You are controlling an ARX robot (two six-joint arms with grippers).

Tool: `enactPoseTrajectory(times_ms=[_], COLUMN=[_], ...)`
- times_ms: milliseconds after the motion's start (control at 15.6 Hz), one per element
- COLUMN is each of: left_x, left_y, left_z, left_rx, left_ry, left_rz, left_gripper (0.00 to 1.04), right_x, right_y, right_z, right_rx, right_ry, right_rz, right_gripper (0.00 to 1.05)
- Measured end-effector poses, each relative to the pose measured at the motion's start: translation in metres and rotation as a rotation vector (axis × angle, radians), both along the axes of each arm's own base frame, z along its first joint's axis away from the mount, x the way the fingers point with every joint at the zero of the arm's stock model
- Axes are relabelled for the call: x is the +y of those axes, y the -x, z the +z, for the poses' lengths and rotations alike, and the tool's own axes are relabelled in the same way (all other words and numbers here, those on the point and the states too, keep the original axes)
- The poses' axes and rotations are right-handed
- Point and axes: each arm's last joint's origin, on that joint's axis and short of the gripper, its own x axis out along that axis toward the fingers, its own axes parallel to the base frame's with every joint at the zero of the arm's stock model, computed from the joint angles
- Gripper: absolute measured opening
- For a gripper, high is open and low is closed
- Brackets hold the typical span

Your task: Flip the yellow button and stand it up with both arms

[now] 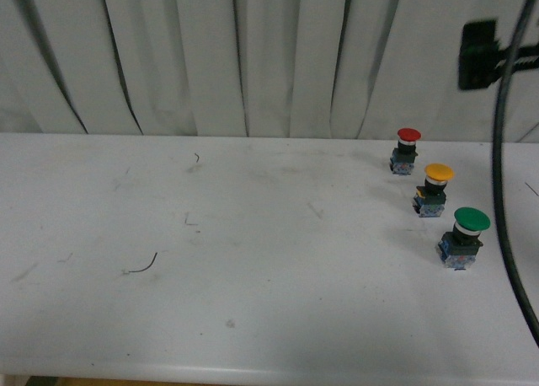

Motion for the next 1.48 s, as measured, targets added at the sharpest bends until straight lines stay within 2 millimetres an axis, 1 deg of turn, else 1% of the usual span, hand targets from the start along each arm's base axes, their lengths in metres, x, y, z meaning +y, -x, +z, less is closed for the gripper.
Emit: enactPoseTrajectory(times_ms=[64, 128, 192, 257, 321, 385, 449, 513, 577, 642, 706, 770, 834, 1026, 1219, 1475], left_x=[0.0, 0.0, 0.0, 0.0, 0.0, 0.0, 0.0, 0.0, 0.0, 0.0, 0.0, 0.0, 0.0, 0.0, 0.0, 0.0], left_y=[0.0, 0.0, 0.0, 0.0, 0.0, 0.0, 0.0, 0.0, 0.0, 0.0, 0.0, 0.0, 0.0, 0.0, 0.0, 0.0], left_z=[0.0, 0.0, 0.0, 0.0, 0.0, 0.0, 0.0, 0.0, 0.0, 0.0, 0.0, 0.0, 0.0, 0.0, 0.0, 0.0], left_rx=[0.0, 0.0, 0.0, 0.0, 0.0, 0.0, 0.0, 0.0, 0.0, 0.0, 0.0, 0.0, 0.0, 0.0, 0.0, 0.0], left_ry=[0.0, 0.0, 0.0, 0.0, 0.0, 0.0, 0.0, 0.0, 0.0, 0.0, 0.0, 0.0, 0.0, 0.0, 0.0, 0.0], left_rz=[0.0, 0.0, 0.0, 0.0, 0.0, 0.0, 0.0, 0.0, 0.0, 0.0, 0.0, 0.0, 0.0, 0.0, 0.0, 0.0], left_gripper=[0.98, 0.98, 0.98, 0.98, 0.98, 0.98, 0.98, 0.98, 0.98, 0.98, 0.98, 0.98, 0.98, 0.98, 0.98, 0.98], right_x=[-0.002, -0.006, -0.004, -0.005, -0.009, -0.011, -0.01, -0.01, -0.011, -0.018, -0.023, -0.024, -0.023, -0.023, -0.023, -0.023], right_y=[0.037, 0.07, 0.099, 0.137, 0.181, 0.208, 0.231, 0.248, 0.258, 0.265, 0.267, 0.27, 0.272, 0.278, 0.282, 0.287], right_z=[0.021, 0.032, 0.034, 0.029, 0.017, 0.01, 0.005, 0.002, 0.003, 0.006, 0.003, -0.009, -0.016, -0.021, -0.031, -0.035], right_rx=[-0.097, -0.104, -0.053, -0.002, 0.047, 0.06, 0.051, 0.015, -0.044, -0.095, -0.102, -0.075, -0.066, -0.089, -0.07, -0.08], right_ry=[0.001, -0.004, -0.03, -0.056, -0.068, -0.075, -0.079, -0.086, -0.096, -0.103, -0.103, -0.106, -0.106, -0.109, -0.108, -0.109], right_rz=[0.08, 0.139, 0.082, -0.009, -0.074, -0.096, -0.101, -0.084, -0.078, -0.071, -0.087, -0.096, -0.082, -0.082, -0.083, -0.082], right_gripper=[0.98, 0.98, 0.91, 0.8, 0.67, 0.58, 0.49, 0.4, 0.3, 0.18, 0.08, 0.02, 0.02, 0.02, 0.02, 0.02])
